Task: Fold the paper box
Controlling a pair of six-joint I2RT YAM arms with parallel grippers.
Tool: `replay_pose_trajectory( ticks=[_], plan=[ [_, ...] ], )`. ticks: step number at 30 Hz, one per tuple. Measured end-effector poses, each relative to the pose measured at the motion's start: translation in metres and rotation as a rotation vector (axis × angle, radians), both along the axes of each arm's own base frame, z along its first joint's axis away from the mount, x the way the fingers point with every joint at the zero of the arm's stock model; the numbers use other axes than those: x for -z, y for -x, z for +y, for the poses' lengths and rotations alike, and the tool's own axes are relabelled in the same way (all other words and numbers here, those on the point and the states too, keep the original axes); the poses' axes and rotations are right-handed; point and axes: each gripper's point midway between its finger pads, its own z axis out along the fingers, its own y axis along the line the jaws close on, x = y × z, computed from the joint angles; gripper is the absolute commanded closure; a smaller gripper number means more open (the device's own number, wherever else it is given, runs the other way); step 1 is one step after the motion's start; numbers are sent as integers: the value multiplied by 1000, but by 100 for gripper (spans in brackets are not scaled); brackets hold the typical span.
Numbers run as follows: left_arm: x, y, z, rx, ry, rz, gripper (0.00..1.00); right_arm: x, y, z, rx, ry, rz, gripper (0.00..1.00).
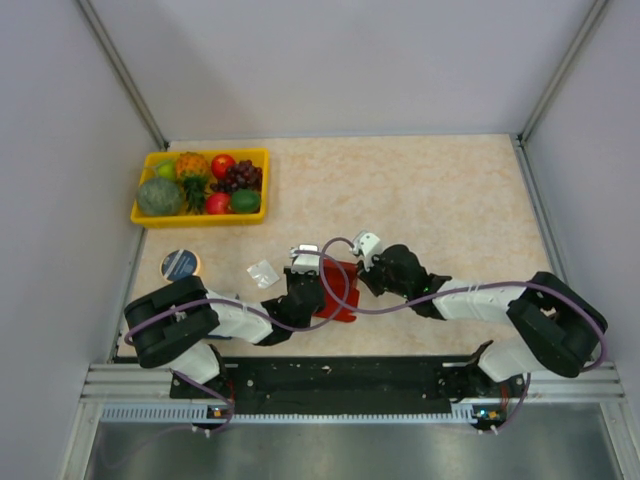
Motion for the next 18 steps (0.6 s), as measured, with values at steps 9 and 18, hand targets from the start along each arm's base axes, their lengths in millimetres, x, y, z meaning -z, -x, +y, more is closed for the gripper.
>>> replay_pose_trajectory(
  ticks=[9, 18],
  plan=[
    [1, 0, 3, -12, -8, -1, 100, 0, 11, 10, -111, -11, 10, 77],
    [1, 0, 4, -16, -8, -2, 100, -1, 19, 17, -141, -77, 28, 78]
  ],
)
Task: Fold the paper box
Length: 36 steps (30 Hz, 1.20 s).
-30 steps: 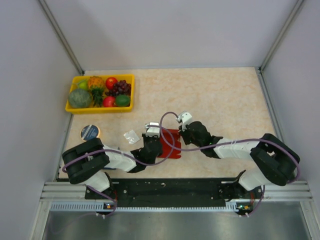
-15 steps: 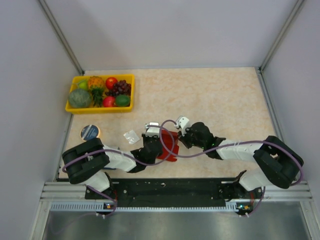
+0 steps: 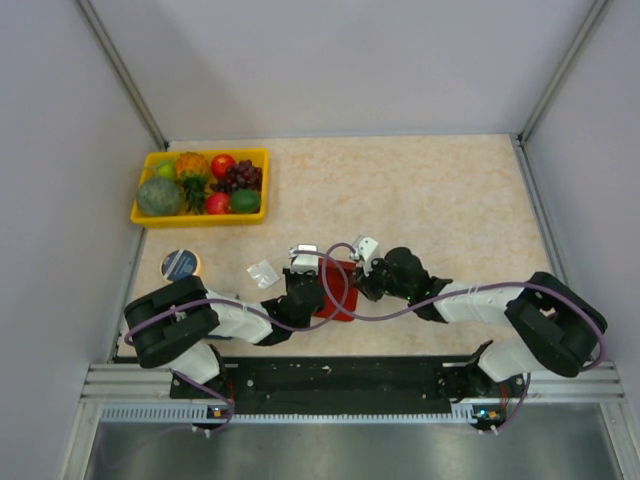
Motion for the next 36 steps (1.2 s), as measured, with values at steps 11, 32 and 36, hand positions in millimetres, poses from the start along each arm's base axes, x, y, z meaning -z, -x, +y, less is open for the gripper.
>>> replay_pose_trajectory(
  ticks=[11, 32, 36],
  plan=[
    [0, 0, 0, -4, 12, 0, 100, -9, -27, -3, 164, 6, -126, 76],
    [0, -1, 2, -15, 16, 0, 100, -8, -63, 2, 315, -53, -251, 100],
    [1, -1, 6, -30, 8, -1, 100, -9, -71, 7, 350, -63, -278, 100]
  ],
)
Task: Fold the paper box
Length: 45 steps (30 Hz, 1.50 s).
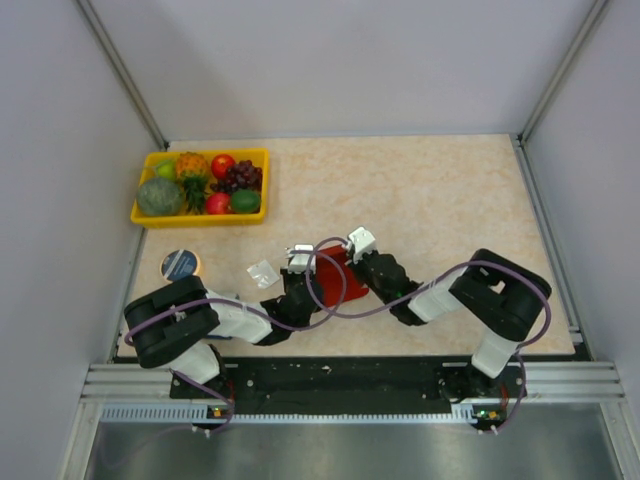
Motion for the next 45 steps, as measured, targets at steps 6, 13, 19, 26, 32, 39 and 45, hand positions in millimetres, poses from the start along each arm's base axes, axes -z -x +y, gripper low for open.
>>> replay_pose_trajectory(
  ticks=[6, 13, 19, 26, 32, 39, 45],
  plan=[
    [-1, -1, 2, -15, 5, -5, 100, -4, -5, 2, 88, -36, -57, 100],
    [-2, 0, -2, -7, 39, -2, 100, -7, -8, -4, 316, -120, -35, 100],
    [-3, 0, -1, -15, 55, 0, 100, -8, -11, -2, 531, -162, 26, 100],
    [-1, 0, -1, -13, 48, 13, 100, 1, -3, -4, 557, -191, 37, 89],
    [-1, 3, -7, 21, 52, 23, 100, 3, -2, -12, 363, -255, 15, 88],
    [-2, 3, -10, 34, 60, 24, 100, -1, -1, -13, 214, -261, -10, 82],
    [-1, 4, -8, 32, 57, 24, 100, 1, -3, -12, 177, -237, -25, 72]
  ],
)
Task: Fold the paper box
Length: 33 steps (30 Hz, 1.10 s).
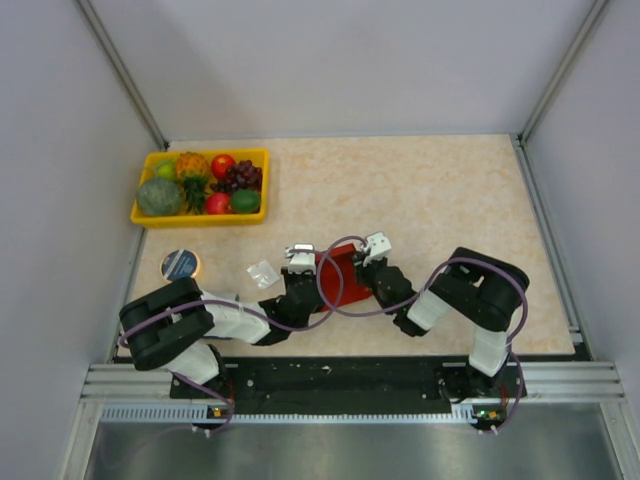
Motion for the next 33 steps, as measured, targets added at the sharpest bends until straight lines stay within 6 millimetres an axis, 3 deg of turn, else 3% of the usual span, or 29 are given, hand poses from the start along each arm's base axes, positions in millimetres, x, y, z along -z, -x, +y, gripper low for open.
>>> replay_pose_trajectory(
  ticks=[3, 6, 9, 13, 18, 24, 25, 26, 29, 33],
  plan=[
    [1, 1, 1, 0, -3, 2, 100, 1, -2, 1, -7, 6, -5, 73],
    [1, 1, 1, 0, -1, 1, 100, 0, -5, 4, -14, 5, -12, 80],
    [-1, 0, 1, 0, 4, -2, 100, -4, -10, 9, -19, 0, -23, 100],
    [0, 0, 2, -1, -2, -1, 100, -1, -17, 9, 26, 17, -13, 100],
    [-2, -3, 9, -32, -10, -10, 100, -3, -32, 20, 236, 57, 10, 100],
    [-1, -3, 12, -57, 10, -7, 100, -6, -25, 18, 372, 126, -41, 100],
    [0, -3, 12, -58, 12, -5, 100, -6, -24, 17, 373, 129, -44, 97],
    [1, -3, 12, -59, 12, -3, 100, -5, -22, 17, 358, 130, -44, 79],
    [2, -1, 8, -44, 12, 6, 100, 1, -14, 8, 292, 128, -23, 61],
    [3, 2, 3, -22, 17, 14, 100, 3, -7, -11, 184, 74, 13, 57]
  ],
)
